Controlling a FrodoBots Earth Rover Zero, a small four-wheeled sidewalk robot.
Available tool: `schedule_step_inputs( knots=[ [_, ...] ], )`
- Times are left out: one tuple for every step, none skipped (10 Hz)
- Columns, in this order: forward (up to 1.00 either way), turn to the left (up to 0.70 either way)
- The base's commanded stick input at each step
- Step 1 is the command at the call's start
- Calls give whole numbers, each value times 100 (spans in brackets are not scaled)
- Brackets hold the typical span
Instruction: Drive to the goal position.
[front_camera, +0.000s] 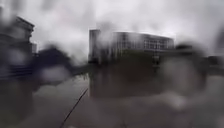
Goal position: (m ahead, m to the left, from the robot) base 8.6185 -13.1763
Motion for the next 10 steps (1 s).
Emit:
schedule_step_inputs(
  knots=[
    [100,0],
    [100,0],
    [100,0],
    [100,0],
    [100,0],
    [100,0],
    [100,-3],
    [100,-19],
    [100,-39],
    [100,-39]
  ],
)
